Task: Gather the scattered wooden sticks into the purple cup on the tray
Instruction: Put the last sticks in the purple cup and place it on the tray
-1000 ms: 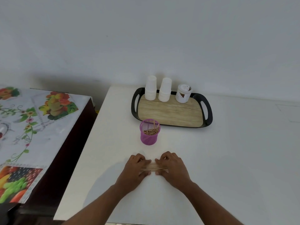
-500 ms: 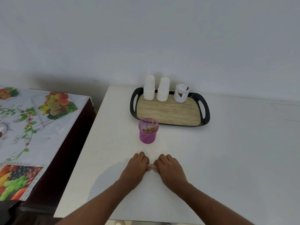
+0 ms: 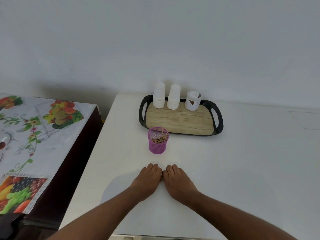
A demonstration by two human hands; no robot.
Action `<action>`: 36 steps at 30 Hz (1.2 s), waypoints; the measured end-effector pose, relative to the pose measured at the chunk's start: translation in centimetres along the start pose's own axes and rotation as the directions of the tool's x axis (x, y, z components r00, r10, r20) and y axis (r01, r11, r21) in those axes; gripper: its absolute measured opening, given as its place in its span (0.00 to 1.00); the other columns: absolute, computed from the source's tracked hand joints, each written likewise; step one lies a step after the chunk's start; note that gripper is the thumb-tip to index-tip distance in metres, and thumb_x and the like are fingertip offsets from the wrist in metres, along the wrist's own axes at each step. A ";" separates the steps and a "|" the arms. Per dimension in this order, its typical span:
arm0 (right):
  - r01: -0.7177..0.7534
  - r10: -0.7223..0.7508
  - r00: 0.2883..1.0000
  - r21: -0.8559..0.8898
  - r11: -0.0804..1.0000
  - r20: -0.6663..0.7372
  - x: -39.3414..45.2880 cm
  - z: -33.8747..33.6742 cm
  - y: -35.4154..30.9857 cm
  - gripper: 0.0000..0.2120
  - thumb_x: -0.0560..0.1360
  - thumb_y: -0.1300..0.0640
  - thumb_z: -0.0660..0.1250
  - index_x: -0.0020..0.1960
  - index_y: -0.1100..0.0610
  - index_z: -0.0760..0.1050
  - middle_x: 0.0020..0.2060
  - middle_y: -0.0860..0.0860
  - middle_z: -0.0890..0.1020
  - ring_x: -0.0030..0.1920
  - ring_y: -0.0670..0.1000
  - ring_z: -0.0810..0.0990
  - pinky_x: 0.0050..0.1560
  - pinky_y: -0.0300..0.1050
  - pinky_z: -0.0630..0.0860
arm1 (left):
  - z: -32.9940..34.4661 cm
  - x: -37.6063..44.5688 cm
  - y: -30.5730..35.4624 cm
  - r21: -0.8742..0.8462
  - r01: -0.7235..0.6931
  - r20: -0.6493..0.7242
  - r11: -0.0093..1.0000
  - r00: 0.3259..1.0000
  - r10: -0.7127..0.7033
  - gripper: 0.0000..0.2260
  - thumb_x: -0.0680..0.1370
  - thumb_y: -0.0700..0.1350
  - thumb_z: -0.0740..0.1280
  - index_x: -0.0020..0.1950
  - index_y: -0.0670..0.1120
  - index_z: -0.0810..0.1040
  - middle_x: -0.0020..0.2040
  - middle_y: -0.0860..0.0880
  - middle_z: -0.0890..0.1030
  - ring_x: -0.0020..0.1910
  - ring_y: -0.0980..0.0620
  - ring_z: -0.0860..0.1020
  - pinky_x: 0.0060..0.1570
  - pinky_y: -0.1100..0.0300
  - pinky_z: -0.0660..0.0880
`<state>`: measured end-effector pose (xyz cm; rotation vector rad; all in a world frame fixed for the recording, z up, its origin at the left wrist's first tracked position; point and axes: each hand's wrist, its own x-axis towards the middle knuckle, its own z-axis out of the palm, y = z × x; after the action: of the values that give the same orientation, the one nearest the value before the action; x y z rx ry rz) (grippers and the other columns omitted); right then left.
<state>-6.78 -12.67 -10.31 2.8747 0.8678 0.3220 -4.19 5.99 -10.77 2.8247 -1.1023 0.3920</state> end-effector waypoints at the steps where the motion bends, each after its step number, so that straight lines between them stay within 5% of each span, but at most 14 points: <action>1: 0.017 -0.017 1.000 -0.004 1.000 0.010 0.0 -0.1 0.0 0.05 0.79 0.59 0.59 0.47 0.57 0.73 0.38 0.54 0.75 0.37 0.54 0.72 0.33 0.48 0.72 | 0.1 0.0 -0.2 0.014 -0.023 -0.007 1.000 1.000 0.023 0.11 0.79 0.44 0.55 0.41 0.48 0.75 0.37 0.50 0.76 0.34 0.51 0.73 0.30 0.59 0.69; 10: 0.080 -0.079 0.997 0.017 0.997 -0.018 0.2 -0.1 1.3 0.08 0.78 0.60 0.58 0.46 0.56 0.74 0.38 0.52 0.77 0.36 0.52 0.74 0.32 0.46 0.74 | 0.4 -0.2 -0.9 -0.027 0.002 0.036 1.000 0.999 -0.001 0.10 0.80 0.51 0.61 0.47 0.47 0.77 0.44 0.49 0.77 0.39 0.50 0.74 0.33 0.58 0.74; 16: 0.057 -0.059 0.998 0.118 0.991 0.009 0.2 0.7 1.9 0.06 0.78 0.60 0.60 0.50 0.56 0.76 0.42 0.52 0.78 0.41 0.52 0.76 0.37 0.45 0.76 | 0.0 0.2 -0.8 -0.112 0.032 0.004 0.993 0.999 -0.032 0.09 0.74 0.42 0.72 0.42 0.48 0.72 0.39 0.50 0.74 0.35 0.51 0.72 0.31 0.59 0.68; 21: -0.034 0.021 0.998 0.213 0.977 0.065 -0.3 0.3 1.7 0.16 0.80 0.45 0.59 0.57 0.54 0.77 0.47 0.50 0.78 0.44 0.50 0.76 0.40 0.43 0.78 | 0.9 0.3 -0.4 0.010 0.002 0.045 1.000 0.999 -0.002 0.05 0.74 0.39 0.62 0.42 0.48 0.75 0.38 0.49 0.75 0.35 0.51 0.73 0.31 0.59 0.70; 25: -0.079 0.069 0.996 0.183 0.980 0.059 0.1 0.2 1.0 0.02 0.76 0.57 0.65 0.48 0.53 0.75 0.44 0.49 0.78 0.41 0.51 0.75 0.35 0.44 0.76 | 1.0 0.4 -0.3 0.017 -0.014 0.045 1.000 0.999 0.013 0.06 0.73 0.40 0.61 0.41 0.46 0.77 0.39 0.48 0.77 0.35 0.51 0.75 0.31 0.59 0.72; 27: -0.101 0.091 0.994 0.165 0.981 0.067 0.4 0.2 0.7 0.05 0.73 0.61 0.61 0.47 0.54 0.73 0.43 0.50 0.78 0.41 0.52 0.75 0.34 0.46 0.76 | 1.1 0.5 -0.3 0.006 -0.004 0.035 1.000 0.999 0.003 0.10 0.75 0.40 0.56 0.42 0.46 0.77 0.39 0.47 0.77 0.35 0.51 0.76 0.32 0.59 0.73; 30: -0.107 0.097 0.992 0.140 0.984 0.080 0.7 0.2 0.6 0.08 0.74 0.60 0.55 0.47 0.54 0.72 0.42 0.51 0.78 0.40 0.53 0.75 0.34 0.47 0.75 | 1.4 0.2 -0.4 -0.049 0.043 0.016 0.998 0.999 -0.042 0.14 0.76 0.40 0.53 0.43 0.47 0.78 0.40 0.48 0.78 0.36 0.51 0.76 0.33 0.60 0.74; 36: -0.085 0.073 0.988 0.081 0.993 0.136 1.3 0.5 0.7 0.04 0.76 0.59 0.59 0.47 0.55 0.72 0.42 0.52 0.78 0.39 0.53 0.75 0.33 0.46 0.74 | 1.7 -0.4 -0.4 -0.286 0.178 -0.017 0.941 0.981 -0.191 0.03 0.77 0.42 0.62 0.48 0.48 0.74 0.43 0.50 0.75 0.38 0.51 0.73 0.35 0.58 0.72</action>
<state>-5.25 -12.58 -10.48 2.9753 0.7646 0.1008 -3.88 6.27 -12.55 2.6199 -0.8016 0.2558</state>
